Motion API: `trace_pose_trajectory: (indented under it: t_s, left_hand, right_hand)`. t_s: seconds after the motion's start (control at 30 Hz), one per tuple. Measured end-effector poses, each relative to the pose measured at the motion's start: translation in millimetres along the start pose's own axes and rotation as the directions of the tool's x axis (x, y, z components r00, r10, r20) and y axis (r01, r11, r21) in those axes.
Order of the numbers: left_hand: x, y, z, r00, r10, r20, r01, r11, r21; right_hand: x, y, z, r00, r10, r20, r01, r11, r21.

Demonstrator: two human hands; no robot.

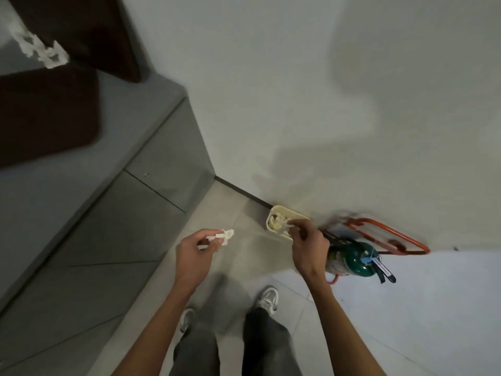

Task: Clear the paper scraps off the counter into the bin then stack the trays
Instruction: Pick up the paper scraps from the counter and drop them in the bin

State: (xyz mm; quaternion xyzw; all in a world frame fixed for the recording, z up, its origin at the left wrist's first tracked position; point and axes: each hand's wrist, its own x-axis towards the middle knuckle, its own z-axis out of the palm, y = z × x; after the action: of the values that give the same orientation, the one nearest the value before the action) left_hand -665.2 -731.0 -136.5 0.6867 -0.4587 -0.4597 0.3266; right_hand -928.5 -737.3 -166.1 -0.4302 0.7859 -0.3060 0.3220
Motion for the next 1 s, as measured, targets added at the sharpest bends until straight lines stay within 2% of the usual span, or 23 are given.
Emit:
trace_pose_trajectory:
  t_s: [0.13,0.3,0.4,0.57,0.67,0.77,0.87,0.93,1.0]
  left_hand:
    - [46.3,-29.7,81.1,1.0,0.005,0.028,-0.008,0.995,0.096]
    - [113.2,-84.0,174.0,0.992,0.049,0.12,-0.075,0.972,0.221]
    - [158.0,-127.2,228.0,0.966,0.124,0.229,-0.192,0.934,0.303]
    - [229.0,-198.6,316.6,0.922,0.081,0.379,-0.26,0.855,0.449]
    - [263.9,-236.8,366.0,0.876,0.064,0.479,-0.36,0.748,0.558]
    - [288.8,-270.0,405.3,0.821,0.048,0.569,-0.494,0.561,0.664]
    - [301.9,-297.7,427.7,0.741,-0.08,0.667,-0.59,0.397,0.703]
    - [303.9,-310.5,432.8,0.675,-0.188,0.713,-0.64,0.33,0.694]
    - [299.8,-311.0,428.2,0.656,-0.255,0.71,-0.629,0.336,0.701]
  right_hand:
    - [56.0,86.5,10.0,0.996,0.073,-0.054,-0.076,0.996,-0.052]
    - [114.8,185.8,51.8,0.989,0.147,-0.029,-0.149,0.983,-0.103]
    - [148.3,236.5,78.7,0.989,0.146,-0.003,-0.145,0.982,-0.118]
    - [205.6,316.7,126.4,0.992,0.085,0.095,-0.058,0.965,-0.256]
    - [234.2,354.1,154.6,0.984,0.059,0.168,0.011,0.921,-0.388]
    - [256.9,383.0,178.0,0.972,0.076,0.224,0.045,0.871,-0.489]
    - [272.3,411.5,197.2,0.947,0.123,0.296,0.075,0.812,-0.579]
    - [278.7,421.5,204.8,0.924,0.172,0.343,0.086,0.78,-0.62]
    - [279.5,415.7,205.7,0.902,0.207,0.379,0.091,0.766,-0.636]
